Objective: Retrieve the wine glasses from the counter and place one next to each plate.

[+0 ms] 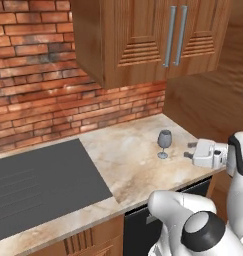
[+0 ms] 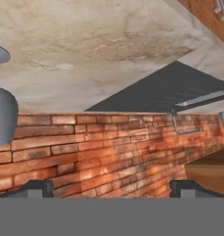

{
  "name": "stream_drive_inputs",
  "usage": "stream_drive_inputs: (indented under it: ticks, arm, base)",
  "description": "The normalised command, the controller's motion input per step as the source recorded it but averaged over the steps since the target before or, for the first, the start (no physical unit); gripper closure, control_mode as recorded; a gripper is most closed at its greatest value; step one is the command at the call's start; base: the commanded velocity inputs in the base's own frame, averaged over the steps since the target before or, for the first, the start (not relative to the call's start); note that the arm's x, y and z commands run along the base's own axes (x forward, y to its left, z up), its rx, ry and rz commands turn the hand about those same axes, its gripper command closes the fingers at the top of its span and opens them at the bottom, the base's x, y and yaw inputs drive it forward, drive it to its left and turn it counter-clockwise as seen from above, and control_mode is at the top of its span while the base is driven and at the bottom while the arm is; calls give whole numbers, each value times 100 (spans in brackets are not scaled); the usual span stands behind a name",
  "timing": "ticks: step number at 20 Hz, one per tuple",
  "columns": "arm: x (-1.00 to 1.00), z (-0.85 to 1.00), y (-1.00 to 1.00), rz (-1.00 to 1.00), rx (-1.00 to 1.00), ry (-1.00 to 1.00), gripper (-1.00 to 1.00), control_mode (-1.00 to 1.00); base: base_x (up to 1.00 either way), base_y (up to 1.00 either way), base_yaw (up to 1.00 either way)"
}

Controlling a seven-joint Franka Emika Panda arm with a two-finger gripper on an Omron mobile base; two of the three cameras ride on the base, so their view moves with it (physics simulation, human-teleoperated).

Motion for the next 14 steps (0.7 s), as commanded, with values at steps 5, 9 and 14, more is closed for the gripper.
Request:
stream_drive_inputs:
  ticks: [5, 9, 14]
  arm:
    - [19, -15, 0, 0, 0, 2, -100, -100]
    - [13, -9, 0, 0, 0, 0, -100, -100]
    - [19, -25, 0, 0, 0, 4, -100, -100]
  base:
    - [0, 0, 0]
    - [0, 0, 0]
    - [0, 0, 0]
